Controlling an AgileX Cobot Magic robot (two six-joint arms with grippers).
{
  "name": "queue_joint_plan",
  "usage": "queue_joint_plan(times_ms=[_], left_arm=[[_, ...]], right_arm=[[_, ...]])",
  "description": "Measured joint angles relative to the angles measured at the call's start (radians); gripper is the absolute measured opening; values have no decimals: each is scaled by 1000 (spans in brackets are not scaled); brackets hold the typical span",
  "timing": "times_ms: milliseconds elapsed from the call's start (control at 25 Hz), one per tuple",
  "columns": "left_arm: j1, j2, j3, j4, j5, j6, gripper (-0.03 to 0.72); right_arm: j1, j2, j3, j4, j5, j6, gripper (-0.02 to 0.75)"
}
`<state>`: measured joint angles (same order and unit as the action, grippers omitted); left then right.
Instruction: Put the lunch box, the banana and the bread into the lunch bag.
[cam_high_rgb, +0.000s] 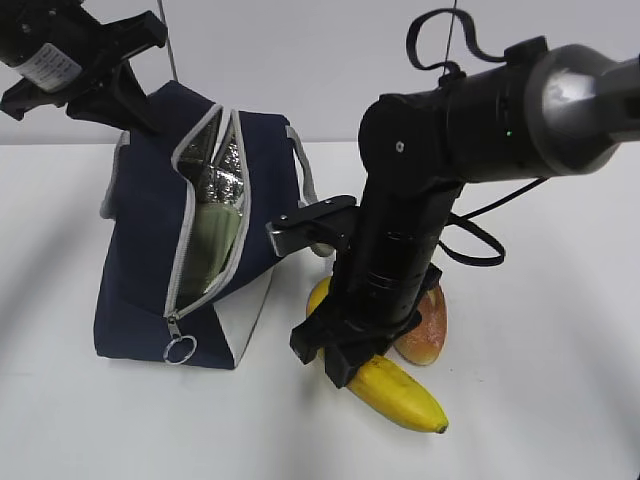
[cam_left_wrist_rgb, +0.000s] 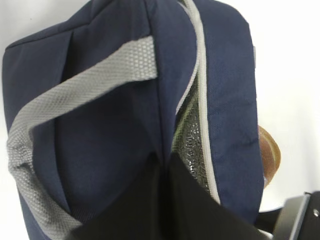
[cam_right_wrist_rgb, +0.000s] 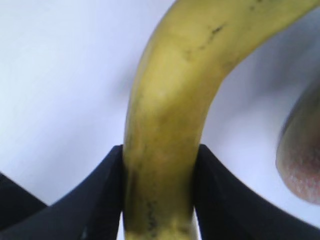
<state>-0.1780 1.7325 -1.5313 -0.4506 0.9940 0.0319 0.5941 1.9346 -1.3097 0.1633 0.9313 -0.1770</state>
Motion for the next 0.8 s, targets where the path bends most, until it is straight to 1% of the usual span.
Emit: queue_joint_plan(times_ms=[200, 480, 680, 800], left_arm=[[0, 0, 0, 0, 0, 0, -3], [0, 0, 0, 0, 2, 0, -3], [0, 0, 0, 0, 7, 0, -3], [0, 0, 0, 0, 10, 0, -3]], right_arm=[[0, -57, 0, 18, 128, -2, 300], [0, -182, 6, 20, 258, -4, 300], [0, -312, -5, 20, 287, -4, 300], [0, -354, -60, 27, 286, -4, 300]])
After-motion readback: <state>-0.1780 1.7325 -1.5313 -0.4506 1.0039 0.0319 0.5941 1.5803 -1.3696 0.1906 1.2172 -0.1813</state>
